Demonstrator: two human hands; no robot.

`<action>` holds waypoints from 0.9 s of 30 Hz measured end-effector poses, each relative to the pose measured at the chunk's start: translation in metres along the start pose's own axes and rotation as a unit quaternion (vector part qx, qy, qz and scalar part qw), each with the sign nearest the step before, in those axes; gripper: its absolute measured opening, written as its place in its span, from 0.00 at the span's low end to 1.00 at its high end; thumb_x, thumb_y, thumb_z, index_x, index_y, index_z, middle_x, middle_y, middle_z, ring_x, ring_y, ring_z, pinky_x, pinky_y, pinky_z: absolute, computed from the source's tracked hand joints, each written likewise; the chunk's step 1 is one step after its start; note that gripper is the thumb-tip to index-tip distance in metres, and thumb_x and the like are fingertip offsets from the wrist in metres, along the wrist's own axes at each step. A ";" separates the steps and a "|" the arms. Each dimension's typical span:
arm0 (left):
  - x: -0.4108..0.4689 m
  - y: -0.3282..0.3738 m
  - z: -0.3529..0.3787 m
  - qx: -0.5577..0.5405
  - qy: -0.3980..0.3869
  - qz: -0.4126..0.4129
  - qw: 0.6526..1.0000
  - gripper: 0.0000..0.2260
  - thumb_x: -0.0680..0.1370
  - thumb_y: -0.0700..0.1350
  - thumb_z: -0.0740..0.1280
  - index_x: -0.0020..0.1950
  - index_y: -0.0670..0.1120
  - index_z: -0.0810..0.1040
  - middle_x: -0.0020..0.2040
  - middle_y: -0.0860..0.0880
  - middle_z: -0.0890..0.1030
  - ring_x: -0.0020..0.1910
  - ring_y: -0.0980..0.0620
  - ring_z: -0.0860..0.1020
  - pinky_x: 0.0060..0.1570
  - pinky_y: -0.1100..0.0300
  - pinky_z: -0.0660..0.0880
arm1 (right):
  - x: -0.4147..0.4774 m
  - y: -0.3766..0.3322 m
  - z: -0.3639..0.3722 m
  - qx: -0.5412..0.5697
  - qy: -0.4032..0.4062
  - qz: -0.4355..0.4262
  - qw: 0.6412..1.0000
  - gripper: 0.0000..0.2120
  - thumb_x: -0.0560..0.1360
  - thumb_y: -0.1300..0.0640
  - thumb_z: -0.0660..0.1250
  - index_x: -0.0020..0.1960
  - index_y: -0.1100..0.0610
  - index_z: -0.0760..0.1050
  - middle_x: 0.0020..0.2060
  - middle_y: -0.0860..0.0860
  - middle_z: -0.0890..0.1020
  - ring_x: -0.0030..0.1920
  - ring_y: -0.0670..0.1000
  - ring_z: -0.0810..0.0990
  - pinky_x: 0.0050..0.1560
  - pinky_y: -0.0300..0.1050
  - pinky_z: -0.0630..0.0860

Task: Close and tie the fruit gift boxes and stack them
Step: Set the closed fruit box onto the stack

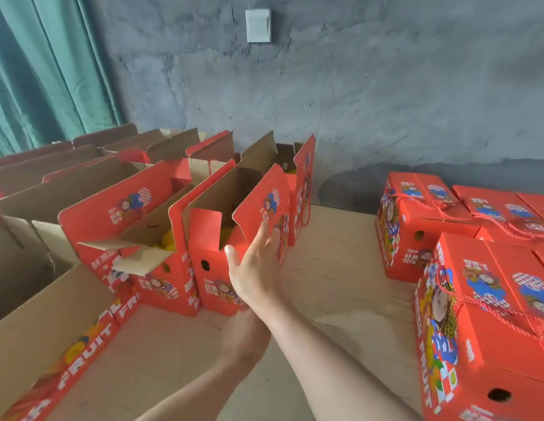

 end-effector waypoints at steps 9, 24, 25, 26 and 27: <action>0.002 0.051 -0.169 0.133 0.176 0.158 0.962 0.42 0.68 0.28 0.60 0.78 0.45 0.46 0.78 0.46 0.46 0.76 0.46 0.40 0.74 0.49 0.42 | -0.004 0.009 -0.021 -0.040 -0.032 0.073 0.996 0.22 0.80 0.61 0.46 0.73 0.52 0.57 0.55 0.62 0.78 0.53 0.61 0.78 0.52 0.51 0.74; -0.171 0.107 -0.176 0.355 -0.201 0.507 0.759 0.30 0.71 0.69 0.62 0.62 0.48 0.73 0.53 0.49 0.77 0.54 0.49 0.72 0.66 0.54 0.64 | -0.228 0.057 -0.155 -0.109 -0.102 0.008 0.989 0.12 0.80 0.65 0.60 0.51 0.50 0.77 0.29 0.33 0.78 0.34 0.32 0.76 0.36 0.27 0.68; -0.182 0.108 -0.177 0.350 -0.214 0.506 0.759 0.31 0.70 0.70 0.63 0.61 0.48 0.73 0.52 0.49 0.77 0.52 0.48 0.72 0.61 0.55 0.67 | -0.242 0.063 -0.167 -0.111 -0.105 0.030 0.988 0.14 0.79 0.65 0.61 0.44 0.47 0.75 0.28 0.33 0.77 0.32 0.34 0.76 0.34 0.28 0.68; -0.191 0.110 -0.178 0.350 -0.223 0.509 0.754 0.31 0.70 0.69 0.63 0.61 0.47 0.73 0.52 0.49 0.77 0.52 0.48 0.73 0.59 0.55 0.68 | -0.255 0.069 -0.178 -0.108 -0.111 0.046 0.987 0.14 0.79 0.64 0.61 0.43 0.46 0.74 0.29 0.37 0.79 0.32 0.38 0.77 0.34 0.31 0.69; -0.199 0.112 -0.178 0.352 -0.229 0.514 0.748 0.30 0.71 0.68 0.63 0.61 0.46 0.73 0.52 0.48 0.77 0.52 0.47 0.73 0.57 0.55 0.67 | -0.266 0.075 -0.189 -0.104 -0.109 0.071 0.986 0.11 0.79 0.63 0.62 0.45 0.48 0.75 0.31 0.42 0.79 0.33 0.42 0.77 0.36 0.35 0.71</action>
Point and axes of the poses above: each hand's wrist, its own x-axis towards the middle knuckle, its own z-axis out of the palm, y = z × x, the point moved 7 cm from there along x, towards the middle knuckle
